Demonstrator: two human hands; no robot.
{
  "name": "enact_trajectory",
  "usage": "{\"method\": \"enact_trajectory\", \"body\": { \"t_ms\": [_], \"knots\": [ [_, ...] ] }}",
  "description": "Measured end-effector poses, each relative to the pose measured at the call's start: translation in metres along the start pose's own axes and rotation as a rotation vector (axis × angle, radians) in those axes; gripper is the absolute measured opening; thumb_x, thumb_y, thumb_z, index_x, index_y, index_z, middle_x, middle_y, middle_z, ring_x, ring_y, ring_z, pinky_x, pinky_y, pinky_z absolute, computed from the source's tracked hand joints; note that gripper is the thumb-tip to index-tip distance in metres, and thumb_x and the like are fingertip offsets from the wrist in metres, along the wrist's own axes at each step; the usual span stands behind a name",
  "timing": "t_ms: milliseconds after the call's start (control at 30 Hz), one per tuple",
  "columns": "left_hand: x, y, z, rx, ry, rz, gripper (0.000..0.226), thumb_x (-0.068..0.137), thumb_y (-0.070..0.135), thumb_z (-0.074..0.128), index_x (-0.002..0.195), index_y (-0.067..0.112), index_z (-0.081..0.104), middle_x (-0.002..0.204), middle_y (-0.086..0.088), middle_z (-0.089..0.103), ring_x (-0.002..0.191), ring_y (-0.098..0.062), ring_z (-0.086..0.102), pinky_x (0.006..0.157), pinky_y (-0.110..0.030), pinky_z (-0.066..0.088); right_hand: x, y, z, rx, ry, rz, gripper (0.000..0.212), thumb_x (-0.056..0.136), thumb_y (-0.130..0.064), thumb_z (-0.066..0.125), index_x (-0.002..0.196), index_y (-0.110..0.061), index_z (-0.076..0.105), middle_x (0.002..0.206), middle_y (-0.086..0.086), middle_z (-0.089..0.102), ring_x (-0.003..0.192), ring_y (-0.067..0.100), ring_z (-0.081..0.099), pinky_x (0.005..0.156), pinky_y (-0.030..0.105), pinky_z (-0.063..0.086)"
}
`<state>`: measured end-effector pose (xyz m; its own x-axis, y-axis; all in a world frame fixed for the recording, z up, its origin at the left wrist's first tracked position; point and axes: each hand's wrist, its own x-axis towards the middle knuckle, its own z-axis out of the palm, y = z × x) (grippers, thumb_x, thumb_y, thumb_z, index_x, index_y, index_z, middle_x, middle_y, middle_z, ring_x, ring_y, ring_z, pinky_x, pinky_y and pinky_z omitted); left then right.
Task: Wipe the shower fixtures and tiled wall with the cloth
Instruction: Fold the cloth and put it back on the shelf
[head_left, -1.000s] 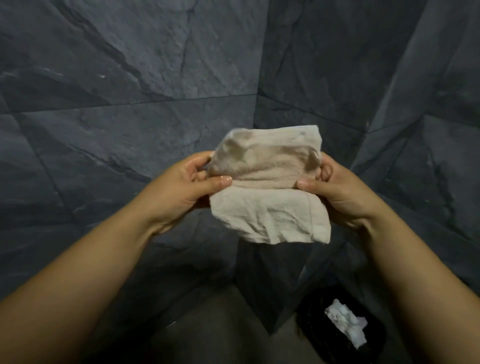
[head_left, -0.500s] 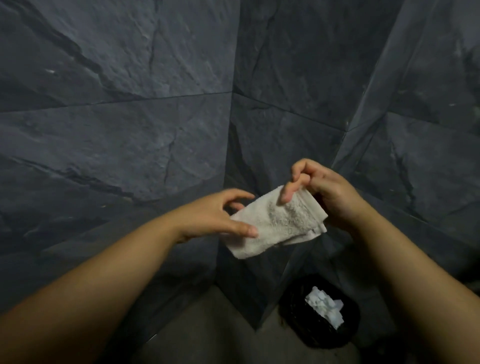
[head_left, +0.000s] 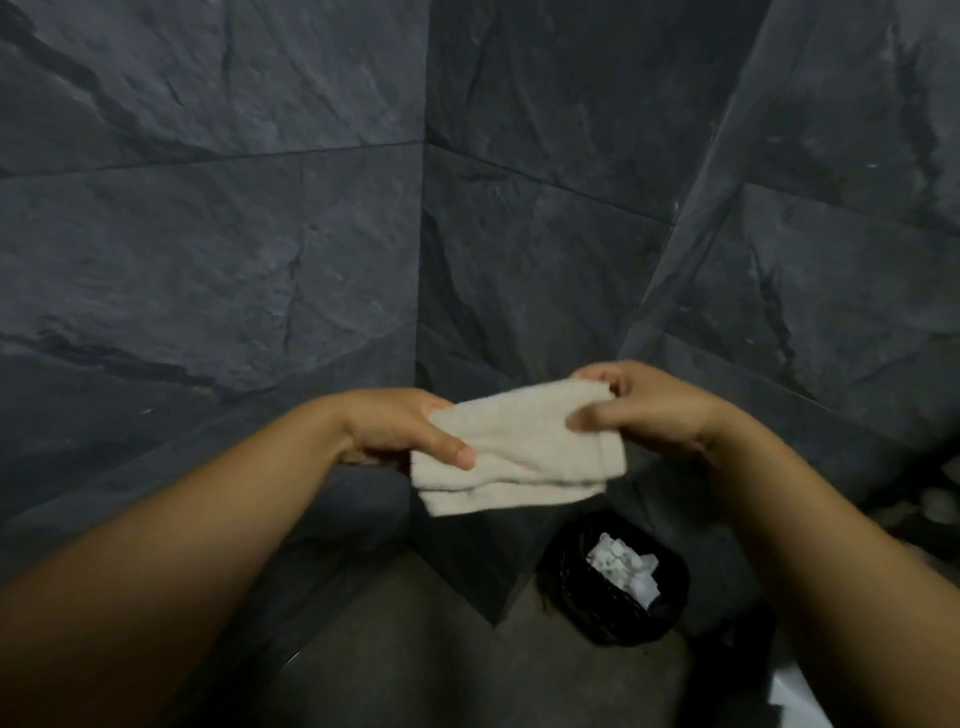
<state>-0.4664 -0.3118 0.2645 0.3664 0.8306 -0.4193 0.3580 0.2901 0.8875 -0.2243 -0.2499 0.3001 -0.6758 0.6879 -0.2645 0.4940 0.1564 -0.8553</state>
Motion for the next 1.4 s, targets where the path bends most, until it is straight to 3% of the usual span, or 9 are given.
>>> {"method": "enact_trajectory", "body": {
  "t_ms": [167, 567, 700, 800, 967, 1067, 1200, 1333, 1400],
  "knots": [
    [0.036, -0.008, 0.005, -0.003, 0.131, -0.058, 0.029, 0.061, 0.011, 0.083, 0.087, 0.014, 0.072, 0.089, -0.005, 0.073, 0.080, -0.018, 0.067, 0.068, -0.026, 0.054, 0.008, 0.055, -0.006, 0.219, 0.068, 0.059, 0.018, 0.087, 0.001, 0.057, 0.097, -0.013, 0.058, 0.091, 0.005, 0.060, 0.079, 0.012, 0.060, 0.069, 0.026, 0.049],
    [0.249, 0.007, 0.137, 0.258, 0.057, -0.108, 0.036, 0.078, -0.001, 0.066, 0.112, 0.003, 0.057, 0.096, -0.013, 0.057, 0.075, -0.022, 0.059, 0.051, -0.023, 0.052, -0.018, 0.246, -0.136, 0.051, 0.146, 0.386, 0.021, 0.083, 0.000, 0.066, 0.098, -0.012, 0.058, 0.087, 0.005, 0.059, 0.074, 0.012, 0.059, 0.056, 0.022, 0.053],
    [0.360, 0.031, 0.180, 0.700, 0.066, -0.085, 0.037, 0.079, 0.022, 0.069, 0.113, 0.009, 0.060, 0.115, -0.012, 0.062, 0.101, -0.026, 0.061, 0.081, -0.031, 0.048, -0.034, 0.319, -0.202, 0.049, 0.197, 0.491, 0.024, 0.081, 0.004, 0.067, 0.096, -0.013, 0.059, 0.086, 0.004, 0.060, 0.075, 0.014, 0.059, 0.057, 0.021, 0.054],
    [0.430, 0.063, 0.203, 0.789, 0.097, -0.011, 0.038, 0.084, 0.017, 0.064, 0.120, 0.007, 0.059, 0.121, -0.013, 0.061, 0.114, -0.028, 0.056, 0.094, -0.032, 0.043, -0.033, 0.363, -0.247, -0.169, 0.434, 0.452, 0.025, 0.078, 0.001, 0.069, 0.094, -0.017, 0.061, 0.090, 0.004, 0.064, 0.085, 0.018, 0.059, 0.072, 0.025, 0.049],
    [0.522, 0.100, 0.228, 0.245, 0.185, 0.086, 0.030, 0.079, -0.011, 0.059, 0.109, -0.010, 0.063, 0.097, -0.024, 0.064, 0.092, -0.027, 0.060, 0.069, -0.027, 0.045, -0.032, 0.417, -0.300, -0.330, 0.877, 0.336, 0.014, 0.079, 0.000, 0.066, 0.090, -0.009, 0.066, 0.084, 0.012, 0.066, 0.079, 0.028, 0.062, 0.073, 0.033, 0.048],
    [0.552, 0.112, 0.240, 0.304, 0.140, 0.196, 0.044, 0.082, -0.003, 0.063, 0.125, -0.007, 0.053, 0.121, -0.016, 0.049, 0.114, -0.023, 0.048, 0.090, -0.023, 0.036, -0.036, 0.442, -0.308, -0.430, 1.024, 0.184, 0.019, 0.076, 0.007, 0.066, 0.091, -0.005, 0.068, 0.092, 0.015, 0.064, 0.088, 0.027, 0.061, 0.079, 0.019, 0.040],
    [0.582, 0.091, 0.250, 0.665, 0.038, 0.283, 0.060, 0.089, 0.009, 0.057, 0.141, -0.002, 0.030, 0.152, -0.016, 0.016, 0.142, -0.028, 0.018, 0.111, -0.020, 0.012, -0.036, 0.476, -0.291, -0.513, 0.920, 0.200, 0.023, 0.077, 0.005, 0.067, 0.099, -0.004, 0.068, 0.108, 0.018, 0.062, 0.102, 0.030, 0.060, 0.088, 0.028, 0.045],
    [0.593, 0.056, 0.251, 1.096, -0.199, 0.157, 0.058, 0.096, 0.010, 0.038, 0.148, 0.008, 0.012, 0.157, -0.006, -0.009, 0.144, -0.031, -0.012, 0.117, -0.035, -0.001, -0.034, 0.495, -0.267, -0.538, 0.550, 0.400, 0.025, 0.086, -0.009, 0.062, 0.110, -0.008, 0.068, 0.128, 0.014, 0.055, 0.111, 0.033, 0.059, 0.094, 0.036, 0.046],
    [0.591, 0.049, 0.252, 1.161, -0.185, 0.156, 0.059, 0.096, 0.013, 0.037, 0.149, 0.013, 0.011, 0.157, -0.003, -0.011, 0.144, -0.030, -0.013, 0.117, -0.039, 0.000, -0.033, 0.492, -0.266, -0.603, 0.541, 0.449, 0.024, 0.088, -0.020, 0.060, 0.109, -0.012, 0.069, 0.126, 0.010, 0.058, 0.106, 0.033, 0.059, 0.088, 0.035, 0.047]
  ]
}}
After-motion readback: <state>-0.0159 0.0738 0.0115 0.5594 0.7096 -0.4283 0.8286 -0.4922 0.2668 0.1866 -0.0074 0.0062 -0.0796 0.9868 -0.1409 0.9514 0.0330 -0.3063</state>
